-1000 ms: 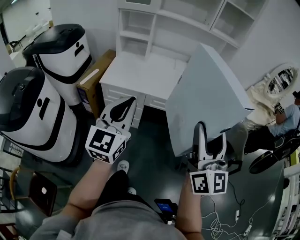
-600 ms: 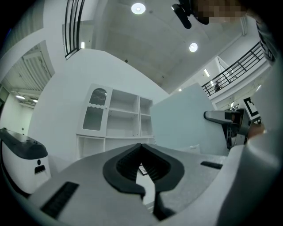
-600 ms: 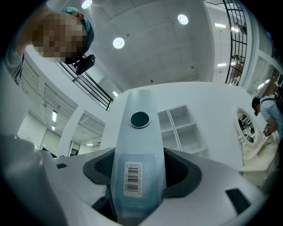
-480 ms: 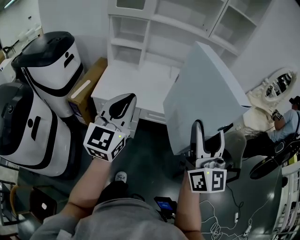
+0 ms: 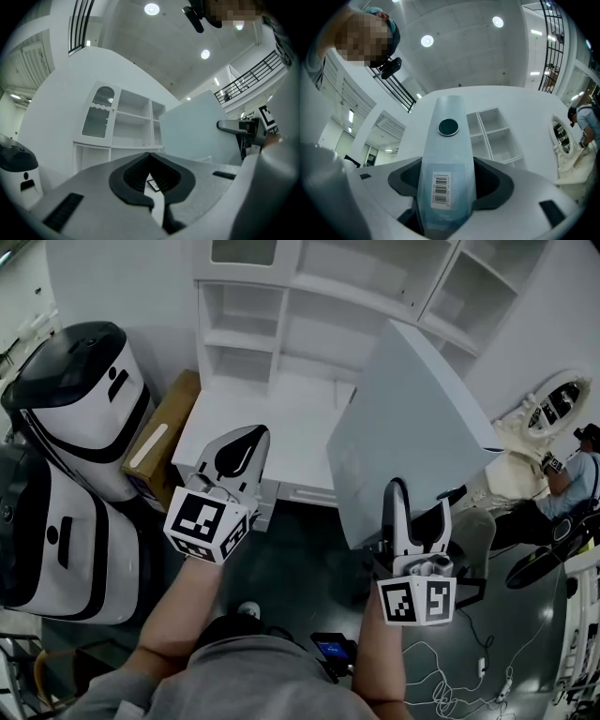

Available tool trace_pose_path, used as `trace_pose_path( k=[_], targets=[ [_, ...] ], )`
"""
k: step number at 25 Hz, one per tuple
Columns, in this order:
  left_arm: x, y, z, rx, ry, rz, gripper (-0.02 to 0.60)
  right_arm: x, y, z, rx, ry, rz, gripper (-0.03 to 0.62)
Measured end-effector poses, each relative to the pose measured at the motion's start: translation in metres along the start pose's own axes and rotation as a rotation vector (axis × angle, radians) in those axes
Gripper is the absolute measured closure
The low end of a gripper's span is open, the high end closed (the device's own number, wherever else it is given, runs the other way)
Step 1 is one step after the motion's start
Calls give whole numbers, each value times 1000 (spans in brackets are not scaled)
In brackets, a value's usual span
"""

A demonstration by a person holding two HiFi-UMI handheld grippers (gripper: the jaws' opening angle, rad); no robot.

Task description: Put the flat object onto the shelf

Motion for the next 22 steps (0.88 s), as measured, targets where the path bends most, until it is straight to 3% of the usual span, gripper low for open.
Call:
trace_pose_path(
  k=[12, 22],
  targets=[
    [-27, 19, 47, -26, 32, -15, 575, 23, 18, 31, -22, 67, -4, 275],
    [-22, 31, 97, -26, 13, -17, 575, 70, 38, 72, -12, 12, 18, 276]
  ],
)
Point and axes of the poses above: the fingertips, and each gripper's own axes: z forward along the fingers, x to its right, y out of its underside, the point moved 5 cm from there along -z, backward along the fingers, and after that the axes turned 10 degrees about -y, right-handed, at the moved point
